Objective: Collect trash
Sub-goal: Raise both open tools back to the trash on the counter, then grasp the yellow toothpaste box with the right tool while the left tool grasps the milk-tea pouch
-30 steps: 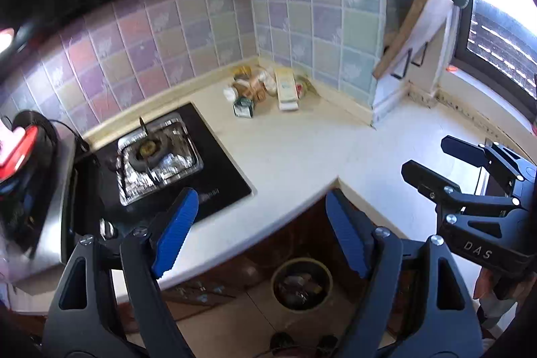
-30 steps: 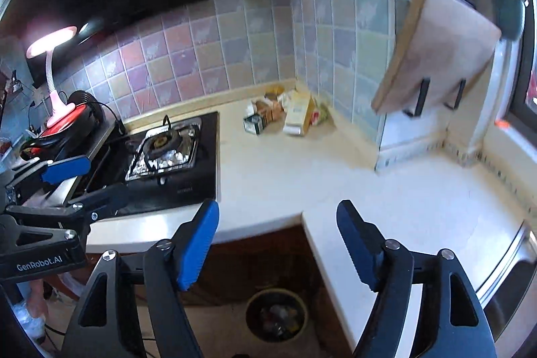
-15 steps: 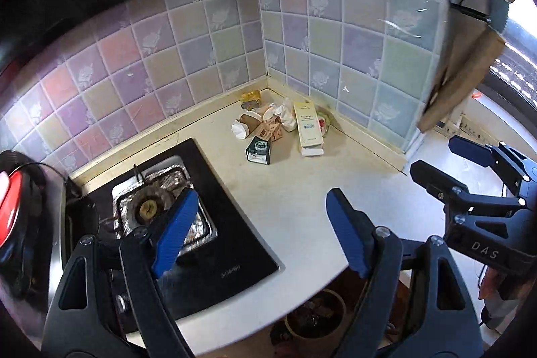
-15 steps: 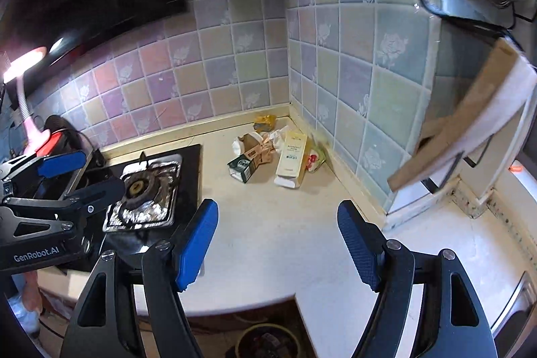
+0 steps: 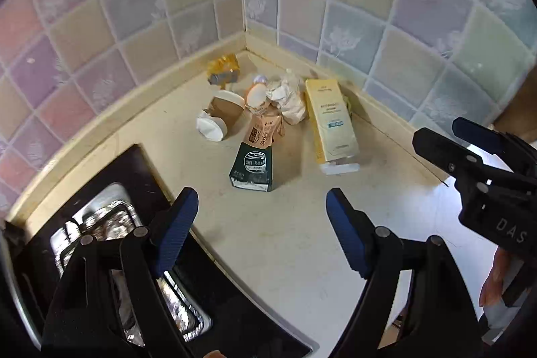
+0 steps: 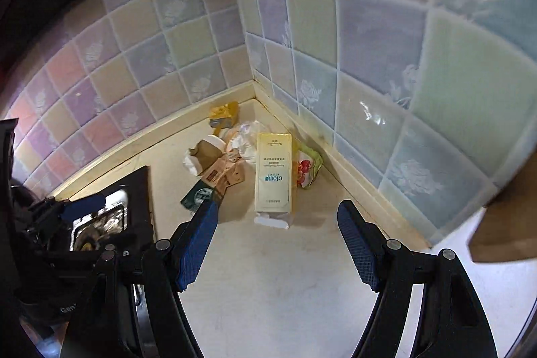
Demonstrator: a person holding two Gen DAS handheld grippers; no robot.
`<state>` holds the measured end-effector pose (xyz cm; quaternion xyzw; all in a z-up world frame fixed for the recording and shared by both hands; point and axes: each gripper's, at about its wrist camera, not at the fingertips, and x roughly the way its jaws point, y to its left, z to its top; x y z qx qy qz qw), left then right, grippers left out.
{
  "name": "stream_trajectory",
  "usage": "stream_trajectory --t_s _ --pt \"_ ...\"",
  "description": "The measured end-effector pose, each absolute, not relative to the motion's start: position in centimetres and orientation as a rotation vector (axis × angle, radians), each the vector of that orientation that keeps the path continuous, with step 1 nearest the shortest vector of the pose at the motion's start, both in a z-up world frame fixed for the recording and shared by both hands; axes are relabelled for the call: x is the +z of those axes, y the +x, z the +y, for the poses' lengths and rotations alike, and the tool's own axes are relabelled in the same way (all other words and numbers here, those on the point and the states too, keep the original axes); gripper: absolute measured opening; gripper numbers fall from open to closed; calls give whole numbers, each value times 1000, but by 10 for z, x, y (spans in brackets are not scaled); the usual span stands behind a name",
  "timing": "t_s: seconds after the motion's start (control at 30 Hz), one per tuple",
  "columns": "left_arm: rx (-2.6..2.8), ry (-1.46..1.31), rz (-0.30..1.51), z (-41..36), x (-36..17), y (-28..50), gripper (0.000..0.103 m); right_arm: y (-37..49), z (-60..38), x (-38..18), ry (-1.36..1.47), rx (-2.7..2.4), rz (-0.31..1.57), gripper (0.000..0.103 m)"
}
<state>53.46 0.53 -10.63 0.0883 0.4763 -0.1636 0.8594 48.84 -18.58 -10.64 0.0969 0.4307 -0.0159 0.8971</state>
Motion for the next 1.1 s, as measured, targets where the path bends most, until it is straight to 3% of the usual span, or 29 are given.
stream_trajectory --t_s 0.3,0.47,0.9,1.0,1.1 --pt "-369 136 1133 0 -193 625 76 568 -183 -176 222 -78 969 75" --pt "-346 82 1191 0 -225 656 69 595 -178 -206 219 -89 1012 75" --pt "-310 58 1242 2 -259 686 56 633 -169 -264 219 -127 1131 74" --pt "-324 42 1244 3 -260 687 55 635 -172 -273 257 -127 1152 56" --pt "-330 45 1235 2 -258 683 53 634 -175 -275 286 -134 1144 53"
